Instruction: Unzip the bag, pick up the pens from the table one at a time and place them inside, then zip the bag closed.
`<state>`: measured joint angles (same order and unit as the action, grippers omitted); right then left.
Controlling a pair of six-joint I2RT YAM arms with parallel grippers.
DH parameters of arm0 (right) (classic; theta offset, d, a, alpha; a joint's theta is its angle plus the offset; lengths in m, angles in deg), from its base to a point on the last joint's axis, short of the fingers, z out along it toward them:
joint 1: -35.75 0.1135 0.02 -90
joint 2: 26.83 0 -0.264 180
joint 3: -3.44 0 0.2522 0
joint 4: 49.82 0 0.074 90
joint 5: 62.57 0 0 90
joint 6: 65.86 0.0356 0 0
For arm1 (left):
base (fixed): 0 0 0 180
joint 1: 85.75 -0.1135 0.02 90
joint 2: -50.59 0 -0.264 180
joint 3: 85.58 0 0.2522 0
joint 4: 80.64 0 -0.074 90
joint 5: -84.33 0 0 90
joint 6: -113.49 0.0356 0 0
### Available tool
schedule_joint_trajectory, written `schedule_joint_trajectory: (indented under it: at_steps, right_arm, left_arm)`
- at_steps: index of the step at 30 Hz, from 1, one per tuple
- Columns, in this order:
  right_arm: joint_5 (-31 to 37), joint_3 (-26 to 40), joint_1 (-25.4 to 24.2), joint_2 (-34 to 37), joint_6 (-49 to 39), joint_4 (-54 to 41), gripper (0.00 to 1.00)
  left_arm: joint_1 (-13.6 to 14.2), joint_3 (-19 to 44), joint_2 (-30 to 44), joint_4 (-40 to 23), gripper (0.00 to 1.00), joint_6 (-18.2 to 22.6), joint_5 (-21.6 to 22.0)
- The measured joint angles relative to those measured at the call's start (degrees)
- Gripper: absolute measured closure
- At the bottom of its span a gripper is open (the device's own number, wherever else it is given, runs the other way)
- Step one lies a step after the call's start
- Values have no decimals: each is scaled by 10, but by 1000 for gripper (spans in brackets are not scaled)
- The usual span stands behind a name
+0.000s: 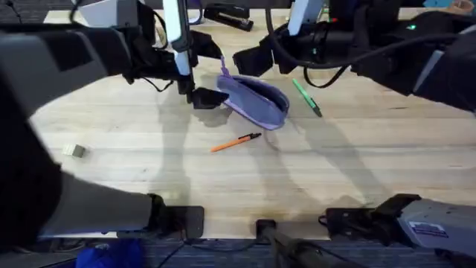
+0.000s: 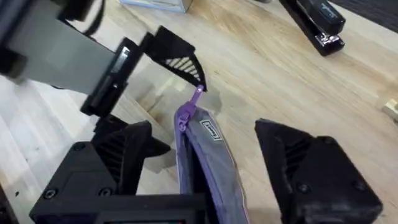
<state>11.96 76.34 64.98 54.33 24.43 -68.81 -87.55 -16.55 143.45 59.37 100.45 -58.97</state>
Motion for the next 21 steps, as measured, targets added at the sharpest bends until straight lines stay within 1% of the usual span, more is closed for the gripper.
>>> schedule_joint_trajectory:
  at_steps: [4, 14, 21]
  right_arm:
    - [0, 0, 0, 0, 0, 0, 5]
    - [0, 0, 0, 0, 0, 0, 5]
    - [0, 0, 0, 0, 0, 0, 5]
  left_arm:
    - [0, 0, -52, -43, 8, 0, 10]
    - [0, 0, -150, -182, 7, 0, 52]
    - [0, 0, -227, -249, 8, 0, 65]
